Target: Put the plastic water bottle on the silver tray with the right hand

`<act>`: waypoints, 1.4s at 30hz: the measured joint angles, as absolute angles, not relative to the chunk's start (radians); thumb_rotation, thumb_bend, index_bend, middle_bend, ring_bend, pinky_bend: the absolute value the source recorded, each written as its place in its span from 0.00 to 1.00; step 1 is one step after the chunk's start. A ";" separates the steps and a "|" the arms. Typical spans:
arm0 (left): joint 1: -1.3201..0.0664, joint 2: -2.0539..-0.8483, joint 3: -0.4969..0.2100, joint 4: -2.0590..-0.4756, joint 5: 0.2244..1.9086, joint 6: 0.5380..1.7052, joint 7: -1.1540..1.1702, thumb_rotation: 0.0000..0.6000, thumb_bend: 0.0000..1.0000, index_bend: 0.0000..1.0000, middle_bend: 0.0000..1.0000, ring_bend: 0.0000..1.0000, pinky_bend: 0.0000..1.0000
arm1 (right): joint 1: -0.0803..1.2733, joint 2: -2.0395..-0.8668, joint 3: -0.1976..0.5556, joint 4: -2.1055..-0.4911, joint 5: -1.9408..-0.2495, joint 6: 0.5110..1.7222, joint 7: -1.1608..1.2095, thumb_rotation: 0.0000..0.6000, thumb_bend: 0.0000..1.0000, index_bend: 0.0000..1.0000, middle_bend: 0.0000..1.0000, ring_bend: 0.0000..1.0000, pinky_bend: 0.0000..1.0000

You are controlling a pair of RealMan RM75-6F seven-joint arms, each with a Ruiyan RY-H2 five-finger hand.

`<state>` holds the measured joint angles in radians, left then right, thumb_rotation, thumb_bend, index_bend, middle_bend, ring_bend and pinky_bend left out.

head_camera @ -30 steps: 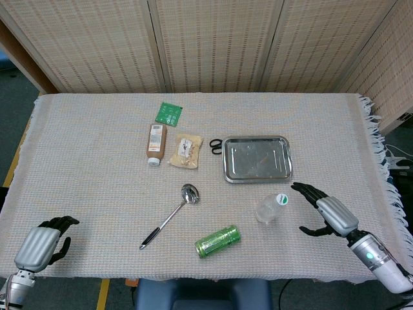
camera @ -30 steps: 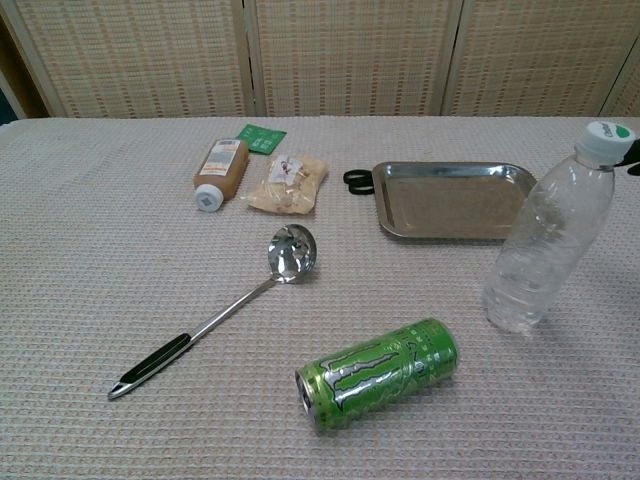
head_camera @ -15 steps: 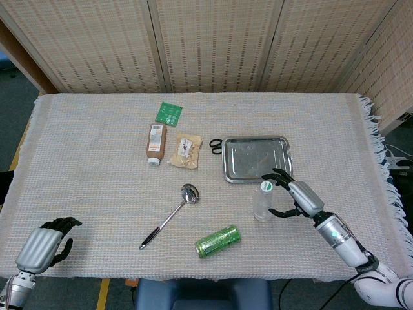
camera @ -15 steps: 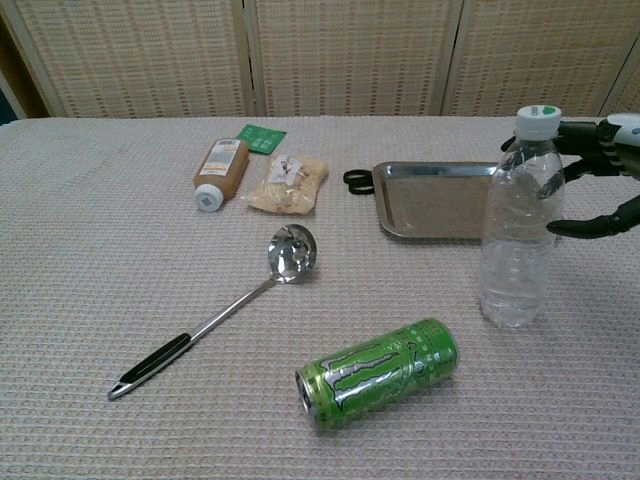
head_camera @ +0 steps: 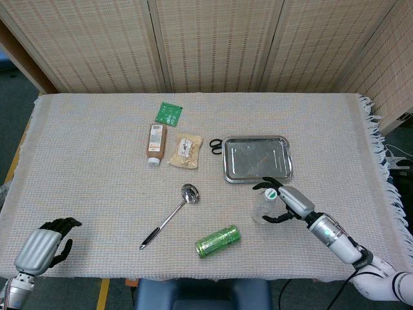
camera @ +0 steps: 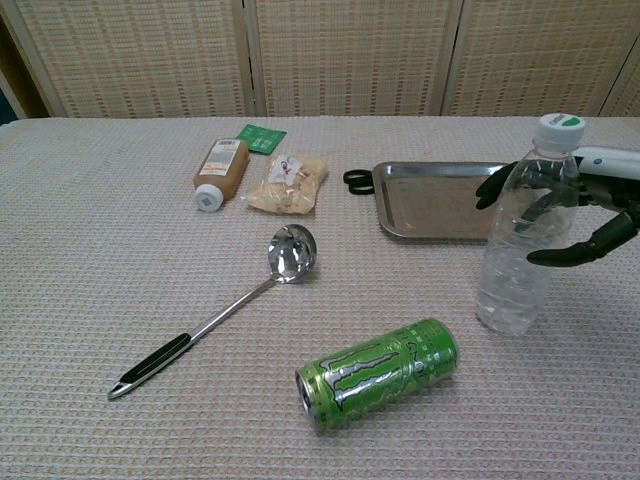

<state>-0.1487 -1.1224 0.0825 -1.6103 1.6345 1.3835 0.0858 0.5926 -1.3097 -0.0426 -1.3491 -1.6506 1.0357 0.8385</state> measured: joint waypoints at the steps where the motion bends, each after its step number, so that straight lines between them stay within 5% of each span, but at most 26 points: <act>1: -0.149 -1.123 0.083 -1.611 1.634 1.382 0.085 1.00 0.58 0.30 0.27 0.27 0.39 | 0.590 -1.313 -0.040 -1.347 -1.648 1.043 0.837 1.00 0.00 0.47 0.33 0.06 0.30; 8: -0.150 -1.123 0.085 -1.614 1.636 1.379 0.088 1.00 0.58 0.30 0.27 0.27 0.39 | 0.568 -1.322 -0.022 -1.348 -1.638 1.118 0.831 1.00 0.00 0.66 0.43 0.13 0.32; 16: -0.149 -1.123 0.086 -1.616 1.639 1.380 0.093 1.00 0.58 0.30 0.27 0.27 0.39 | 0.555 -1.280 0.023 -1.418 -1.625 1.188 0.739 1.00 0.00 0.67 0.43 0.13 0.32; 29: -0.150 -1.125 0.086 -1.618 1.636 1.375 0.100 1.00 0.58 0.30 0.27 0.27 0.39 | 0.535 -1.327 0.142 -1.436 -1.451 1.238 0.196 1.00 0.00 0.67 0.45 0.14 0.34; 34: -0.149 -1.124 0.085 -1.617 1.636 1.376 0.096 1.00 0.58 0.30 0.27 0.27 0.39 | 0.554 -1.296 0.126 -1.457 -1.473 1.160 0.319 1.00 0.00 0.67 0.45 0.16 0.34; 42: -0.148 -1.123 0.085 -1.617 1.637 1.379 0.095 1.00 0.58 0.30 0.27 0.27 0.39 | 0.603 -1.246 0.069 -1.439 -1.595 1.077 0.978 1.00 0.00 0.67 0.45 0.17 0.35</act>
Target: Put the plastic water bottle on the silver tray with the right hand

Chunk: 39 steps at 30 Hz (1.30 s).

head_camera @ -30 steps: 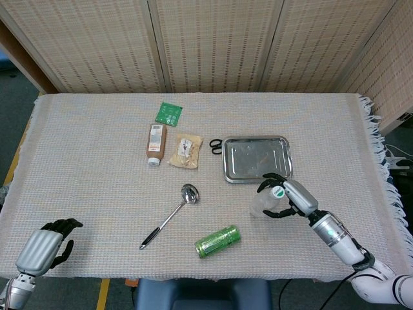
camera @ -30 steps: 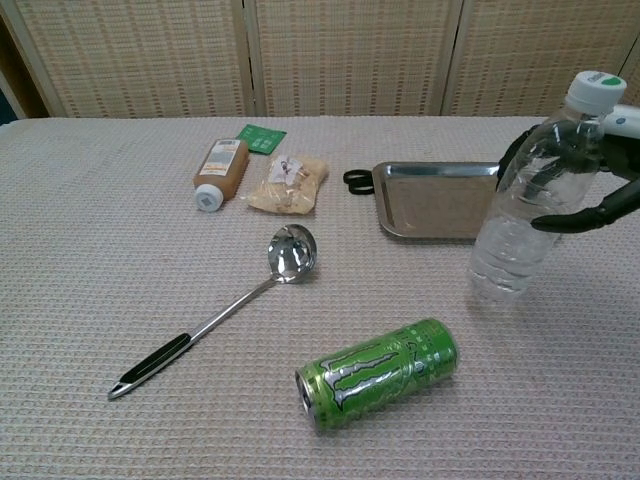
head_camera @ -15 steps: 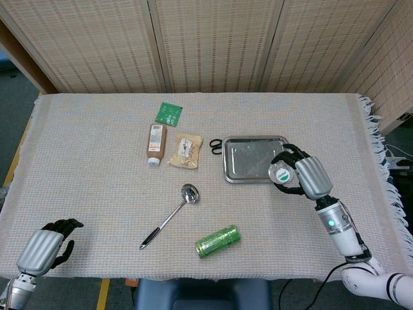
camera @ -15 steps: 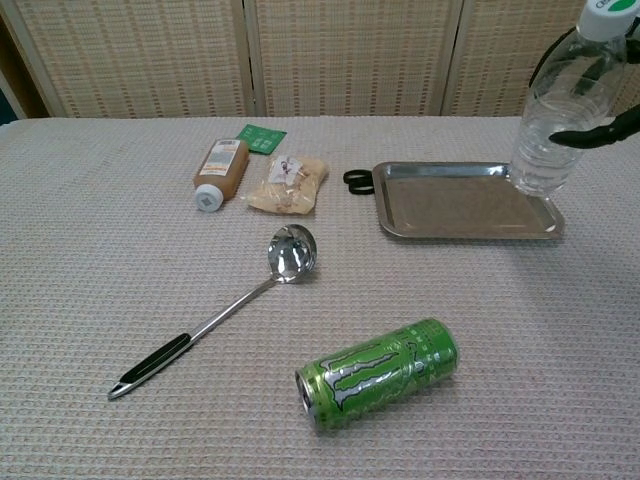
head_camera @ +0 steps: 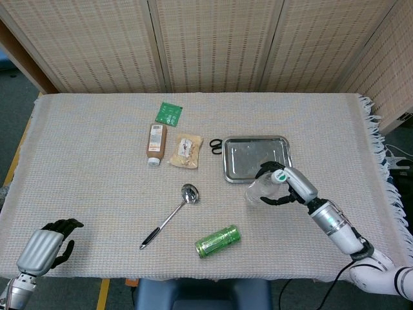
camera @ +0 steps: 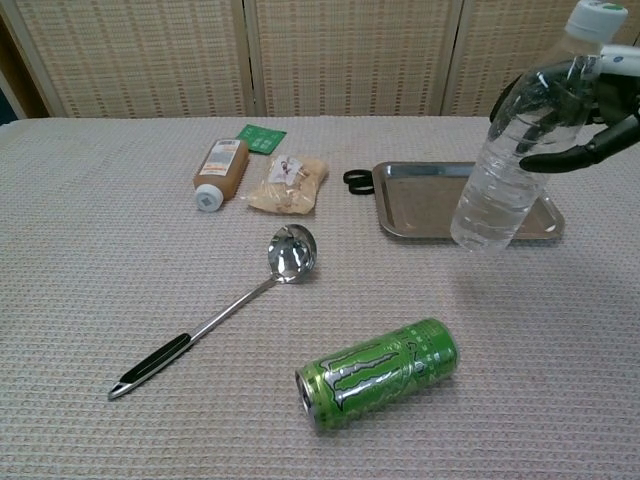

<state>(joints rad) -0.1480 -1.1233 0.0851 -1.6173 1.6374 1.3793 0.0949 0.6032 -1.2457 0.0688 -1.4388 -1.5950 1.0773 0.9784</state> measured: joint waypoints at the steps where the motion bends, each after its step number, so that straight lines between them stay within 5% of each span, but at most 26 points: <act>1: -0.147 -1.123 0.085 -1.617 1.639 1.381 0.095 1.00 0.58 0.30 0.27 0.27 0.39 | 0.605 -1.245 0.067 -1.433 -1.599 1.074 1.045 1.00 0.00 0.67 0.45 0.17 0.35; 10: -0.147 -1.123 0.084 -1.616 1.637 1.382 0.094 1.00 0.58 0.30 0.28 0.27 0.39 | 0.588 -1.286 0.092 -1.383 -1.542 1.092 1.211 1.00 0.00 0.67 0.45 0.18 0.39; 23: -0.146 -1.124 0.084 -1.616 1.637 1.382 0.097 1.00 0.58 0.30 0.27 0.27 0.39 | 0.544 -1.377 0.146 -1.341 -1.425 1.177 0.130 1.00 0.00 0.67 0.45 0.18 0.39; 28: -0.145 -1.123 0.084 -1.616 1.639 1.385 0.095 1.00 0.58 0.30 0.27 0.27 0.39 | 0.543 -1.359 0.139 -1.368 -1.431 1.151 -0.070 1.00 0.00 0.67 0.45 0.18 0.39; 34: -0.145 -1.124 0.083 -1.615 1.641 1.387 0.092 1.00 0.58 0.30 0.28 0.27 0.39 | 0.552 -1.320 0.118 -1.395 -1.482 1.118 0.039 1.00 0.00 0.67 0.46 0.18 0.39; 39: -0.145 -1.124 0.083 -1.616 1.638 1.383 0.093 1.00 0.58 0.30 0.28 0.27 0.39 | 0.561 -1.295 0.097 -1.392 -1.540 1.112 0.424 1.00 0.00 0.67 0.46 0.18 0.39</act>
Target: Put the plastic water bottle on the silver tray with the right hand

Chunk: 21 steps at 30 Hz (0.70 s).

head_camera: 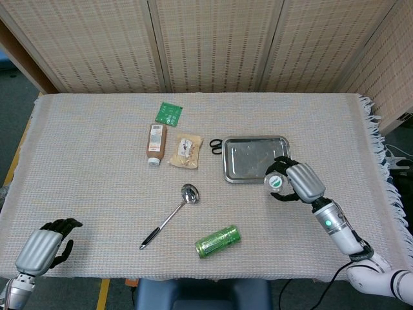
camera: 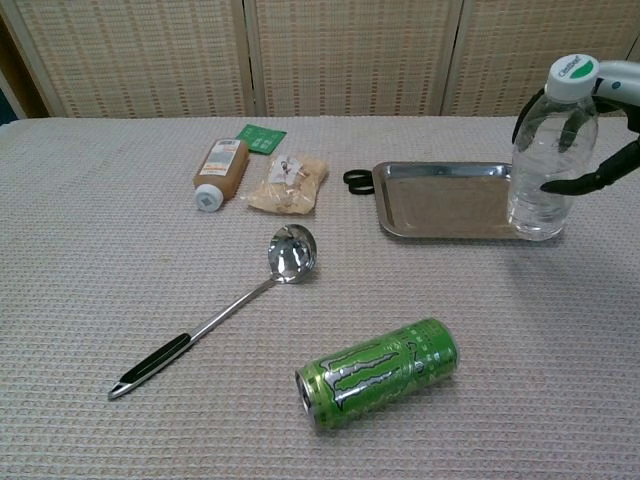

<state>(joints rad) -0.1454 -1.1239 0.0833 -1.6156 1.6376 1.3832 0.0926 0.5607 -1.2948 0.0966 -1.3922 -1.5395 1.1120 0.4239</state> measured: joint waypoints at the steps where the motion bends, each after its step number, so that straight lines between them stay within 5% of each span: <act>1: -0.146 -1.124 0.083 -1.615 1.639 1.384 0.095 1.00 0.58 0.30 0.28 0.27 0.39 | 0.562 -1.293 0.094 -1.389 -1.547 1.113 0.502 1.00 0.00 0.67 0.46 0.18 0.39; 8: -0.146 -1.124 0.083 -1.616 1.637 1.382 0.093 1.00 0.58 0.30 0.27 0.27 0.39 | 0.565 -1.293 0.086 -1.358 -1.572 1.122 0.873 1.00 0.00 0.67 0.47 0.19 0.40; 13: -0.146 -1.124 0.083 -1.615 1.635 1.380 0.093 1.00 0.58 0.30 0.27 0.27 0.39 | 0.568 -1.272 0.091 -1.396 -1.592 1.147 0.808 1.00 0.00 0.67 0.47 0.19 0.40; 21: -0.146 -1.123 0.085 -1.617 1.640 1.382 0.096 1.00 0.58 0.30 0.28 0.27 0.39 | 0.575 -1.143 0.103 -1.686 -1.608 1.167 0.647 1.00 0.00 0.67 0.47 0.19 0.40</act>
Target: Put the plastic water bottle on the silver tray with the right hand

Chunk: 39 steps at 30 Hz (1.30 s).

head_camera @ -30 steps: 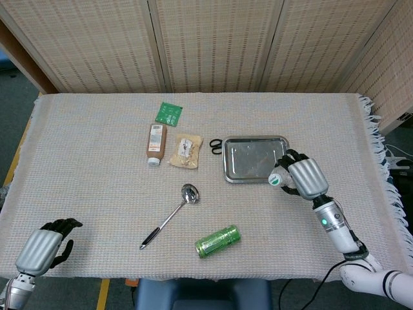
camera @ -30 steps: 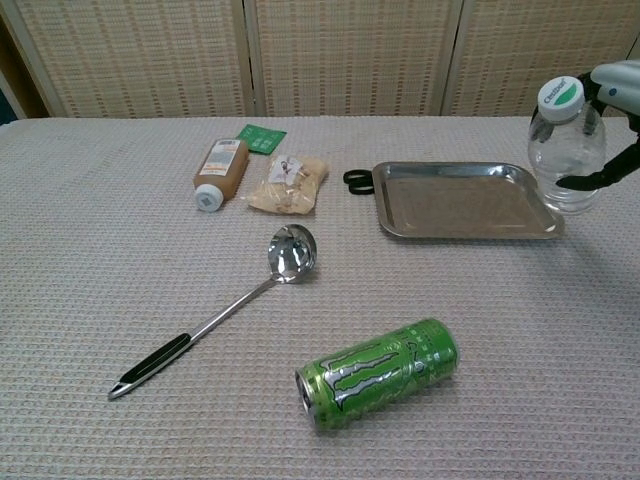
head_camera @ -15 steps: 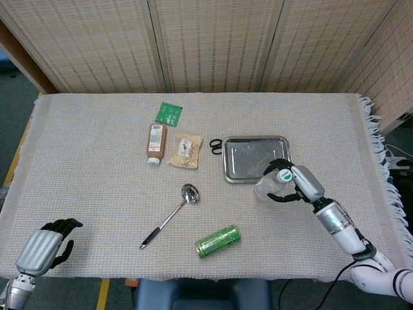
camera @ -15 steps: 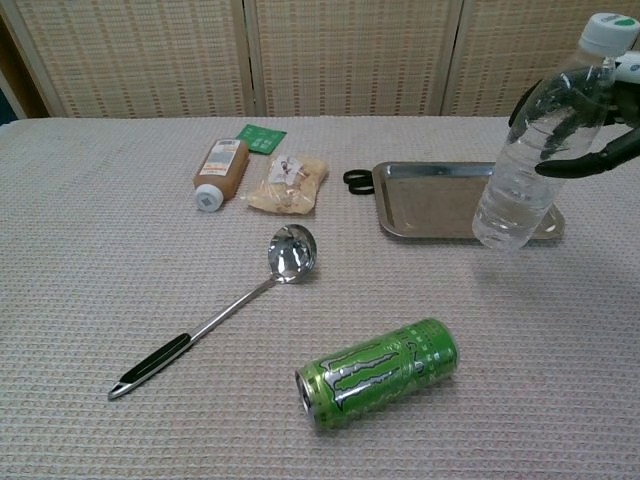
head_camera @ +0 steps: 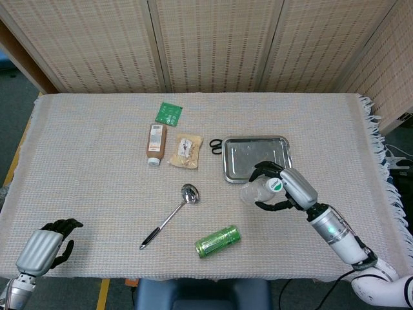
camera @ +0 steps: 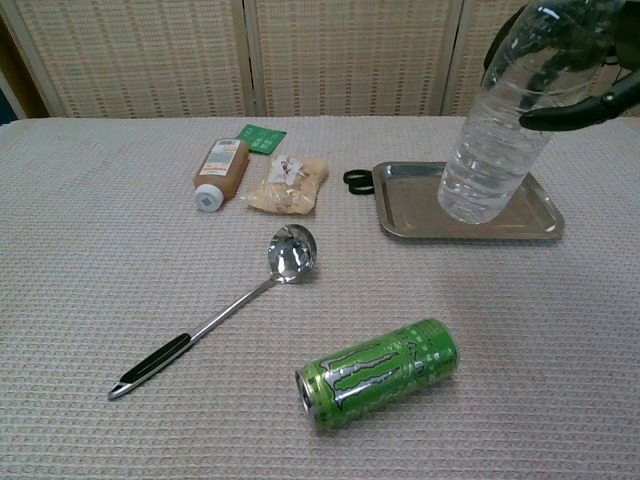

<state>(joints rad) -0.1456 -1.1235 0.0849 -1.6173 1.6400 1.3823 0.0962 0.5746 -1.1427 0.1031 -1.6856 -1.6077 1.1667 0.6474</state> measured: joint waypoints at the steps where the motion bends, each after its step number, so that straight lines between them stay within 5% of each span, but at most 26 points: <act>1: -0.145 -1.124 0.085 -1.616 1.640 1.383 0.096 1.00 0.58 0.30 0.28 0.27 0.39 | 0.575 -1.139 0.103 -1.696 -1.604 1.163 0.647 1.00 0.00 0.67 0.47 0.19 0.40; 14: -0.147 -1.122 0.083 -1.616 1.632 1.376 0.091 1.00 0.58 0.30 0.28 0.27 0.39 | 0.612 -1.288 0.084 -1.338 -1.507 0.999 0.709 1.00 0.00 0.67 0.47 0.19 0.40; 29: -0.146 -1.125 0.085 -1.615 1.637 1.378 0.098 1.00 0.58 0.30 0.28 0.27 0.39 | 0.596 -1.154 0.091 -1.578 -1.593 1.143 0.707 1.00 0.00 0.67 0.47 0.19 0.40; 39: -0.153 -1.131 0.084 -1.616 1.625 1.356 0.110 1.00 0.58 0.30 0.28 0.27 0.39 | 0.641 -1.329 0.114 -1.229 -1.543 1.073 0.835 1.00 0.00 0.66 0.47 0.19 0.40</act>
<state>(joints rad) -0.1527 -1.1309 0.0845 -1.6160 1.6246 1.3564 0.1102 0.6410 -1.3295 0.1136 -1.2295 -1.5427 1.0734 0.8349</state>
